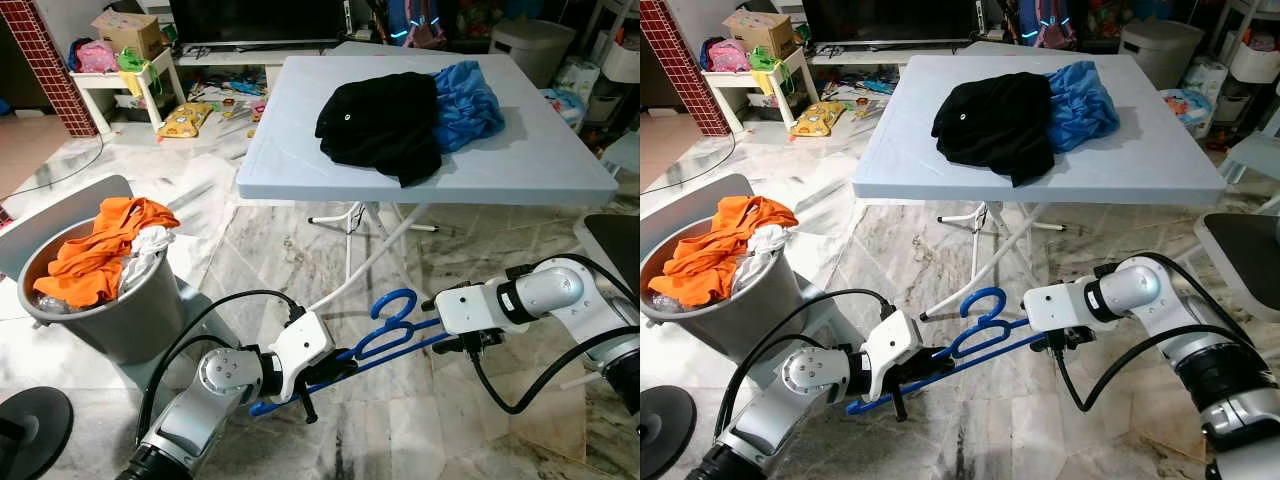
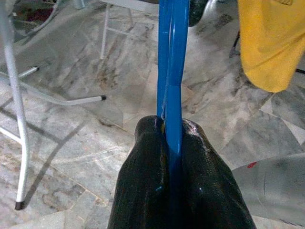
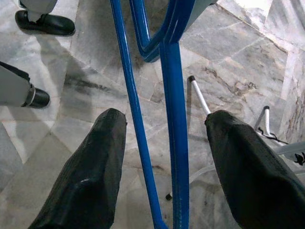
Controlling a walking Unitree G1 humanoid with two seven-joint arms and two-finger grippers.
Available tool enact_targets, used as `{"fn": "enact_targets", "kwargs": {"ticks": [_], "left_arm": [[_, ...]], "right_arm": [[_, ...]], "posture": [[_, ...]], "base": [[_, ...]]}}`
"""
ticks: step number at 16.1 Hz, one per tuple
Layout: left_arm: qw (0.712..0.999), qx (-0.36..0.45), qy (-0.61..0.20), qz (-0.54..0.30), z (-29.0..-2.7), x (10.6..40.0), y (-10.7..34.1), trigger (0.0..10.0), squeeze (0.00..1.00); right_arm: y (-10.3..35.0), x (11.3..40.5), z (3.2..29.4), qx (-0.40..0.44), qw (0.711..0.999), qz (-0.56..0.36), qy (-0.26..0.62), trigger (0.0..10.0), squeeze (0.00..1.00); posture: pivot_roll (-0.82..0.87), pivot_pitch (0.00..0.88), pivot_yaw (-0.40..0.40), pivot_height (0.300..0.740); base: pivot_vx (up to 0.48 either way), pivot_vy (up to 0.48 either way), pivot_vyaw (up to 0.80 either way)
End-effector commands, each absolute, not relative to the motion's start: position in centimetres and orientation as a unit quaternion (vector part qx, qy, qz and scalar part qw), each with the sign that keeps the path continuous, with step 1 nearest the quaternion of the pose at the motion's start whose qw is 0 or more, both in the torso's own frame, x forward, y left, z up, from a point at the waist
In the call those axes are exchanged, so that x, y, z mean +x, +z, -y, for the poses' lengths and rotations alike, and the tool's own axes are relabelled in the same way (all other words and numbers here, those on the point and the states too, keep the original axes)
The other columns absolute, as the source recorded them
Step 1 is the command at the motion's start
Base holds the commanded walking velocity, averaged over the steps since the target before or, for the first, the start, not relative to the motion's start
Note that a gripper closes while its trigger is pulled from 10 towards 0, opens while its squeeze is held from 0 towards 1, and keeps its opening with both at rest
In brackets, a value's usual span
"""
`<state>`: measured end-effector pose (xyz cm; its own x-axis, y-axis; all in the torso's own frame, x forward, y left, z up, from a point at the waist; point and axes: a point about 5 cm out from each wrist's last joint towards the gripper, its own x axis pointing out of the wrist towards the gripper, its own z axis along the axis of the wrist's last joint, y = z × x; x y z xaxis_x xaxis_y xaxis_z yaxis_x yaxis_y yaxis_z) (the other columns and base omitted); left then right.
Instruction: Hang hanger
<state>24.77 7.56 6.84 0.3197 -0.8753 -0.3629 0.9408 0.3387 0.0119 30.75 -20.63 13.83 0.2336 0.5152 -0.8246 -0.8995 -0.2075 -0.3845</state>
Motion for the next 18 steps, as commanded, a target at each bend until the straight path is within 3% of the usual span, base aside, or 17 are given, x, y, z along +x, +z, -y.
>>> {"fn": "enact_targets", "kwargs": {"ticks": [1, 13, 18], "left_arm": [[0.799, 0.124, -0.572, -0.139, -7.3, 25.0, 7.1, 10.0, 0.00], [0.795, 0.126, -0.577, -0.139, -6.8, 25.3, 6.9, 10.0, 0.00], [0.797, 0.122, -0.575, -0.139, -6.8, 25.4, 6.7, 10.0, 0.00]], "right_arm": [[14.5, 30.9, 20.1, -0.522, 0.585, -0.177, 0.594, 0.0, 0.00], [13.3, 30.9, 20.7, -0.542, 0.539, -0.229, 0.603, 0.0, 0.00], [12.9, 31.2, 21.1, -0.545, 0.543, -0.235, 0.594, 0.0, 0.00]], "posture": [[-0.19, 0.000, 0.042, 0.740], [-0.19, 0.000, 0.036, 0.740], [-0.19, 0.000, 0.031, 0.740]], "base": [[0.000, 0.000, 0.00], [0.000, 0.000, 0.00], [0.000, 0.000, 0.00]]}}
